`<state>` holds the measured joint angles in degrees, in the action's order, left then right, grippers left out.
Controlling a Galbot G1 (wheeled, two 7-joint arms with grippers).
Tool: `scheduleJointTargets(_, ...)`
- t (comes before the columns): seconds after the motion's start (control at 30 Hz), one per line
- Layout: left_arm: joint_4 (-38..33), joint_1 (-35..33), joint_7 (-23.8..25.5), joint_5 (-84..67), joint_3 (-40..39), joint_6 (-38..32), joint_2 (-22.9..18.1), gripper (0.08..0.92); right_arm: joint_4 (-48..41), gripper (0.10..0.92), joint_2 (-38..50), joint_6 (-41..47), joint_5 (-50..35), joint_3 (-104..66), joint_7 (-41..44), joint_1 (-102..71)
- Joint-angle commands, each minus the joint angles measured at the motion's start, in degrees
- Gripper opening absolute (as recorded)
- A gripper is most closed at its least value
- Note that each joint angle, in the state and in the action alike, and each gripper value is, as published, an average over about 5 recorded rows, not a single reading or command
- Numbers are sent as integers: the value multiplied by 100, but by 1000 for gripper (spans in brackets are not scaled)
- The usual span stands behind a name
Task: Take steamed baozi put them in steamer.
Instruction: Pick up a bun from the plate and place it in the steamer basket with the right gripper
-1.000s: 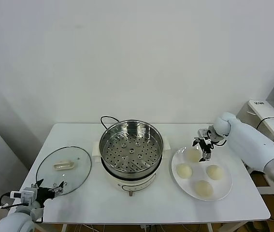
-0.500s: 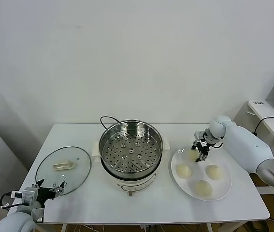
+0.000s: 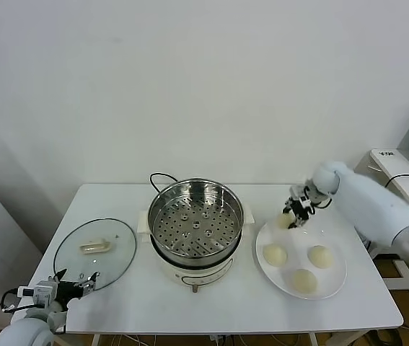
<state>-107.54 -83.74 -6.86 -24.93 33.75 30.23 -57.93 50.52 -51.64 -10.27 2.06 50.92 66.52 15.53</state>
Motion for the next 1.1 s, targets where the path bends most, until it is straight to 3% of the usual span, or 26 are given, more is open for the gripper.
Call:
scheduleJointTargets(0.03, -4, -6, -6, -14, -10, 2, 12, 823, 240, 484, -259, -1302, -1149, 997, 479, 2112)
scheduleJointTargets(0.23, -14, -3, -6, -18, -51, 20, 60, 823, -234, 489, -1288, -2855, -1229, 837, 622, 2415)
scheduleJointTargets(0.5, -75, 29, -10, -18, -91, 42, 112, 823, 178, 492, -1817, -3802, -866, 863, 439, 2107)
scheduleJointTargets(0.8, -127, -10, -14, -9, -80, 73, 163, 823, 804, 492, -1973, -3973, 326, 734, 228, 1432)
scheduleJointTargets(1.1, -205, -47, -23, 16, -56, 101, 159, 823, 476, 492, -2350, -3973, 1976, 76, 230, 556)
